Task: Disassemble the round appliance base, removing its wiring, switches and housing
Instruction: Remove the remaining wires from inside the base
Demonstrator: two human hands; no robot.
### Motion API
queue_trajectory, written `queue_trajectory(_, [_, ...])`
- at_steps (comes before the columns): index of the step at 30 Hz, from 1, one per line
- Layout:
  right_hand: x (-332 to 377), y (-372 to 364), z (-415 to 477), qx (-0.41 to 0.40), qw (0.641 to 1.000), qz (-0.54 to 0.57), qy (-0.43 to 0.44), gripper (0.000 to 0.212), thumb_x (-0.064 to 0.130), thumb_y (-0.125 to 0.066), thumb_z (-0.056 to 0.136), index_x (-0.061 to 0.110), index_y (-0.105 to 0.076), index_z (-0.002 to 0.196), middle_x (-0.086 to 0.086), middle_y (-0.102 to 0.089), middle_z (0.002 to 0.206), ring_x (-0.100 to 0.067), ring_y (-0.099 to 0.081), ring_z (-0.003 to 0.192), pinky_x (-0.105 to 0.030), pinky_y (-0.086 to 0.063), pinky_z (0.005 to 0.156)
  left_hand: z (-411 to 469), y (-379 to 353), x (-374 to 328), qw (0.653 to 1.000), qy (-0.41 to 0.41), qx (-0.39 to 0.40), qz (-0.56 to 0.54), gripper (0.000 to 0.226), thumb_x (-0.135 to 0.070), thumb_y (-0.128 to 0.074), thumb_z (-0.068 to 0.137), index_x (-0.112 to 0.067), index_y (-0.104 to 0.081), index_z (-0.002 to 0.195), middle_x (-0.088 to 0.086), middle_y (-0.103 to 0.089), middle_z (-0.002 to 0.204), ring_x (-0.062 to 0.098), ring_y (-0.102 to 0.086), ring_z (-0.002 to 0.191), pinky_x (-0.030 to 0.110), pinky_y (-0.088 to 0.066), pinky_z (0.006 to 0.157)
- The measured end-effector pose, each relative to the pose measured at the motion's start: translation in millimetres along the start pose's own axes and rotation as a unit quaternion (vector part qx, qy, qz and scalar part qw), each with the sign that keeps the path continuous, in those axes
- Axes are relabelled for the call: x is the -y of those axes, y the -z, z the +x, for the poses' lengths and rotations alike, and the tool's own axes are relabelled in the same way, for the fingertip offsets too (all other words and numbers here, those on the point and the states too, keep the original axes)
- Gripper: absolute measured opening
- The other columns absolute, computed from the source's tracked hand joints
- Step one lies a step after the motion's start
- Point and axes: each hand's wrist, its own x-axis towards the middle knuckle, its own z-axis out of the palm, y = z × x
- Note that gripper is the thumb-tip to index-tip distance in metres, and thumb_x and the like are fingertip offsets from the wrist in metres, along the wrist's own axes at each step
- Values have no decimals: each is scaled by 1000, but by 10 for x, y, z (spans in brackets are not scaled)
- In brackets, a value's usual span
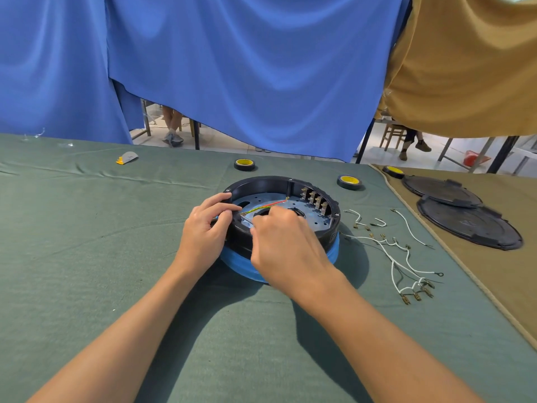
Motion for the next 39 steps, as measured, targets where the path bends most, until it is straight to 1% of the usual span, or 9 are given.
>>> queue_trajectory(3, [217,-29,-72,5,998,-61,-8,19,13,-57,85,2,-64,98,-18,-61,94,-36,-62,74,-34,-34,57,6,-4,-23,1000,3,3,8,35,0,-49,95,-28,-70,92,-11,-57,122,18,-52,122,43,-35,109])
queue_trajectory(7, [423,-29,-52,15,993,-77,-92,25,19,-87,42,9,-70,58,-5,-59,52,-17,-55,38,-22,-36,33,-2,-2,-49,1000,13,11,26,32,0,-49,96,-19,-74,96,-10,-58,125,16,-51,123,25,-30,104])
queue_trajectory(9, [423,-74,-63,5,992,-75,-101,21,17,-80,61,4,-72,77,-10,-65,69,-20,-63,52,-25,-41,41,-3,3,-48,999,13,14,30,31,0,-49,96,-17,-74,97,-9,-58,126,16,-51,123,25,-31,103])
queue_trajectory(12, [320,-203,-94,-33,996,-31,-77,29,10,-45,92,-1,-58,115,-15,-58,107,-34,-64,89,-34,-37,62,-14,10,-59,1000,8,10,26,31,-4,-49,96,-24,-73,94,-12,-57,124,17,-52,123,31,-33,106])
queue_trajectory(19, [196,-223,-143,-67,994,29,-78,25,21,-42,98,8,-59,111,-13,-56,103,-34,-60,90,-31,-32,66,-31,15,-54,1000,2,4,8,29,-22,-42,86,-33,-69,89,-13,-58,123,18,-52,122,46,-38,107])
queue_trajectory(24, [190,-210,-123,-61,995,29,-71,23,18,-45,97,6,-60,109,-14,-56,101,-36,-60,88,-32,-32,65,-19,10,-69,1000,4,5,11,30,-24,-41,84,-32,-69,89,-15,-57,121,15,-52,121,46,-37,106])
queue_trajectory(32, [152,-92,-9,-36,995,54,-78,21,20,-49,94,8,-64,104,-14,-62,103,-33,-59,94,-32,-34,68,-19,-1,-17,1000,11,2,3,34,-5,-48,94,-30,-71,90,-13,-58,123,18,-51,121,48,-40,103])
queue_trajectory(36, [320,-154,-78,-30,995,30,-94,25,11,-46,94,2,-59,115,-16,-57,110,-37,-60,96,-39,-45,73,-21,2,-22,1000,12,2,11,37,0,-49,95,-30,-71,89,-13,-58,123,15,-52,121,38,-38,105])
queue_trajectory(39, [344,-241,-109,-37,994,4,-103,29,11,-43,96,1,-54,121,-14,-55,113,-35,-61,96,-35,-41,68,-26,3,-36,1000,10,2,18,37,-1,-49,95,-31,-70,89,-15,-57,122,14,-52,120,30,-36,102])
